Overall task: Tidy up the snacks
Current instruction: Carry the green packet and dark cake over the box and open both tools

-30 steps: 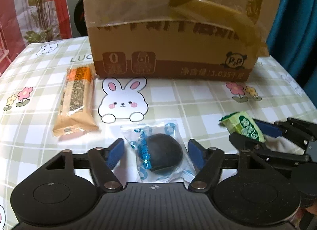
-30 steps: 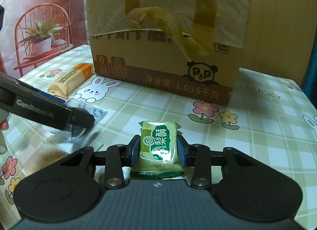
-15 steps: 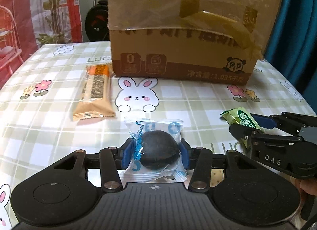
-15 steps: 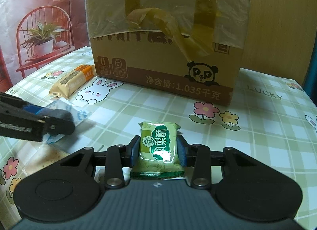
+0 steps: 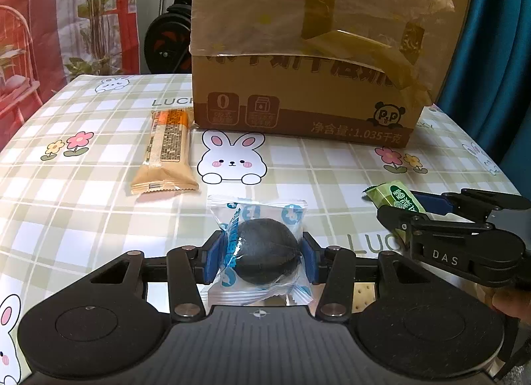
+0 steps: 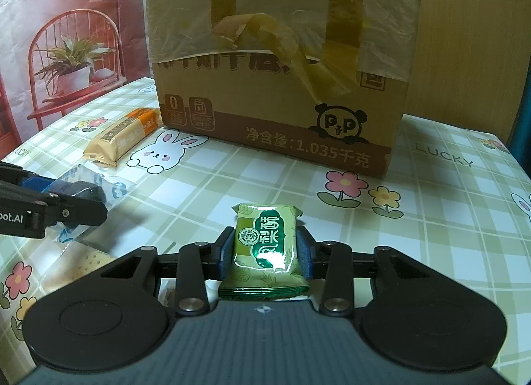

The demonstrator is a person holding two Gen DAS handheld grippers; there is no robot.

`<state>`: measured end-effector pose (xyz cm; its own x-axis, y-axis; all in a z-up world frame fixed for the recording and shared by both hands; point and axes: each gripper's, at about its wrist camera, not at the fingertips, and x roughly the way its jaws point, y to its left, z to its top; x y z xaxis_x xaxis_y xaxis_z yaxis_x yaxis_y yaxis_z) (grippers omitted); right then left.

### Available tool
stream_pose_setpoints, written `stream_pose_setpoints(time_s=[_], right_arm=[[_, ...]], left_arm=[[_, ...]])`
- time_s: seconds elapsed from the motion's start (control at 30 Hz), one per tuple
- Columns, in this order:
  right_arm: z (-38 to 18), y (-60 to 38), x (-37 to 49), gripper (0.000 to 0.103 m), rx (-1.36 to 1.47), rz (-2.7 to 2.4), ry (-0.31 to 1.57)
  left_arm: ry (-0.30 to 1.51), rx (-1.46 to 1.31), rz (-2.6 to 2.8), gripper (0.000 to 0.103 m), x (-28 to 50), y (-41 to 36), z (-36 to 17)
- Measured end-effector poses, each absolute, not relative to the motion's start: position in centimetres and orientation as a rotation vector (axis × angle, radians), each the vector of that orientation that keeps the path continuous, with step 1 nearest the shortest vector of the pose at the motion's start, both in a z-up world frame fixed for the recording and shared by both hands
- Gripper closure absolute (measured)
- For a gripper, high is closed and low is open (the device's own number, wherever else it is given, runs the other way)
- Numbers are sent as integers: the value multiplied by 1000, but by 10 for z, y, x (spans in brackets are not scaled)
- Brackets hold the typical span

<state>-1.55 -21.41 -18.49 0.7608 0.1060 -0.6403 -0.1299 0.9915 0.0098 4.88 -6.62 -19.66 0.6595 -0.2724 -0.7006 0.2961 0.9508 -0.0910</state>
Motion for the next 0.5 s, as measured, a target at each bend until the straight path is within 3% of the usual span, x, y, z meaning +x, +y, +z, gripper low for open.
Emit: stream_pose_setpoints(time_s=[0.5], right_arm=[[-182,-214,-18,62,-30,143,703]], left_arm=[[742,2,-328,52,49,-60,-182]])
